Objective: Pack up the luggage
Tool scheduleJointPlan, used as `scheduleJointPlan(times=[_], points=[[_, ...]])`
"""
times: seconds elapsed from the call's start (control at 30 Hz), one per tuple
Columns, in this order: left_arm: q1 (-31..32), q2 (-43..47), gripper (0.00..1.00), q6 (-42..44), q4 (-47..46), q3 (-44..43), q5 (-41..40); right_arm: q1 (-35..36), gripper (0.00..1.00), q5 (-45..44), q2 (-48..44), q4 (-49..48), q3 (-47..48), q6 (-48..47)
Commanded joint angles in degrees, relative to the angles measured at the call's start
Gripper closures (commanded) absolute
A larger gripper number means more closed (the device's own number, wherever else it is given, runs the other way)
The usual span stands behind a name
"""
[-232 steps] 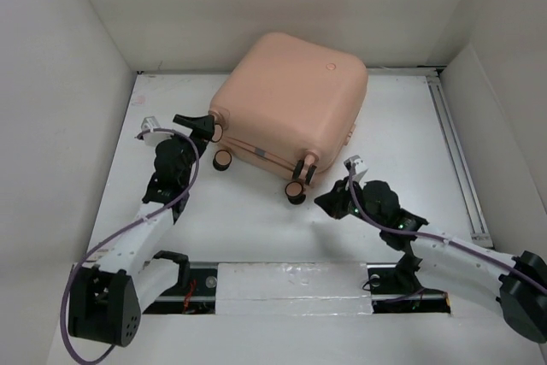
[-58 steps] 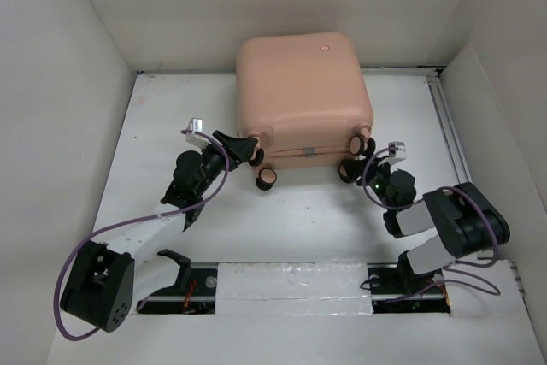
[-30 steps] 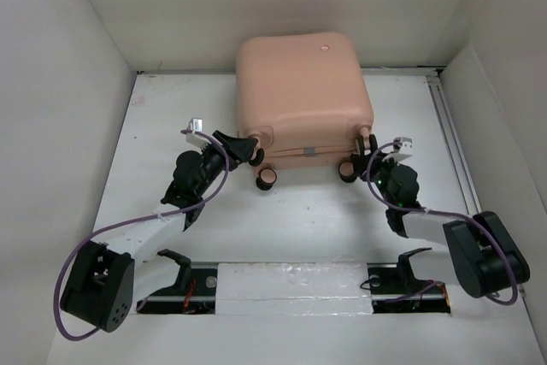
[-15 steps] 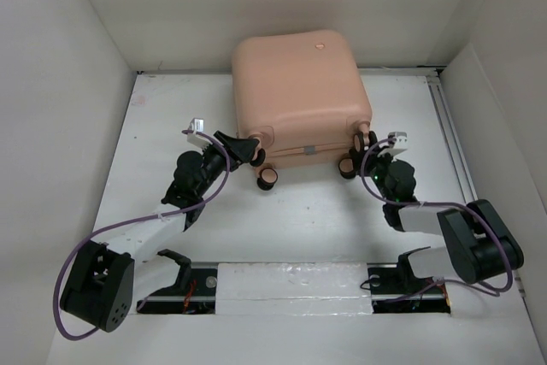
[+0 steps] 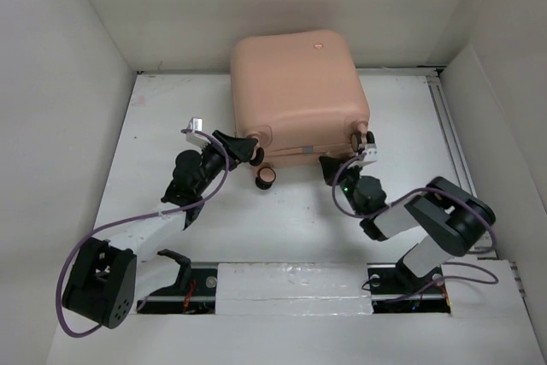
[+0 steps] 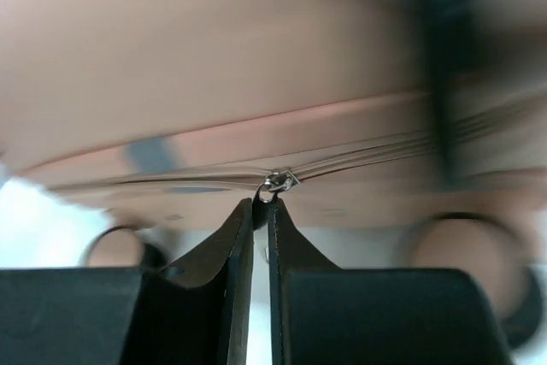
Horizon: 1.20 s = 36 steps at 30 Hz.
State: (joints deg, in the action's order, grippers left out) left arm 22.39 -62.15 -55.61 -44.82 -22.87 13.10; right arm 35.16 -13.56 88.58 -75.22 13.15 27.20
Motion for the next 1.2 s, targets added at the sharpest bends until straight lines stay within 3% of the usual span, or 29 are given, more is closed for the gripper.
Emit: scheduleJointPlan(times=[0.0, 0.1, 0.47, 0.67, 0.83, 1.0, 1.03, 1.17], points=[[0.6, -1.4, 1.0, -4.0, -9.5, -1.7, 5.7, 12.0, 1.0, -0.5, 6.5, -11.4, 0.6, 1.9], [0.6, -2.0, 1.0, -4.8, -10.6, -2.3, 7.0, 12.7, 1.0, 3.1, 11.4, -15.9, 3.0, 3.1], [7.7, -4.4, 1.0, -4.9, -11.3, -7.1, 6.9, 23.1, 1.0, 13.0, 14.7, -4.3, 22.0, 2.5], [11.7, -0.4, 1.0, -7.4, -10.1, -7.7, 7.5, 24.8, 1.0, 18.9, 25.6, -12.3, 31.8, 8.5], [17.2, 1.1, 1.0, -8.0, -9.1, -8.2, 4.2, 25.3, 1.0, 18.3, 34.6, -21.4, 38.6, 17.4], [19.8, 1.1, 1.0, -8.5, -9.6, -7.7, 0.4, 25.8, 1.0, 15.7, 36.0, -27.5, 41.1, 21.3], [20.3, 1.1, 1.0, -8.5, -9.6, -7.1, 0.3, 25.8, 0.97, 15.7, 36.0, -28.4, 39.8, 22.0], [20.3, 0.5, 1.0, -7.6, -7.5, -7.1, -1.3, 25.8, 0.54, 14.3, 30.9, -28.4, 31.0, 22.0]])
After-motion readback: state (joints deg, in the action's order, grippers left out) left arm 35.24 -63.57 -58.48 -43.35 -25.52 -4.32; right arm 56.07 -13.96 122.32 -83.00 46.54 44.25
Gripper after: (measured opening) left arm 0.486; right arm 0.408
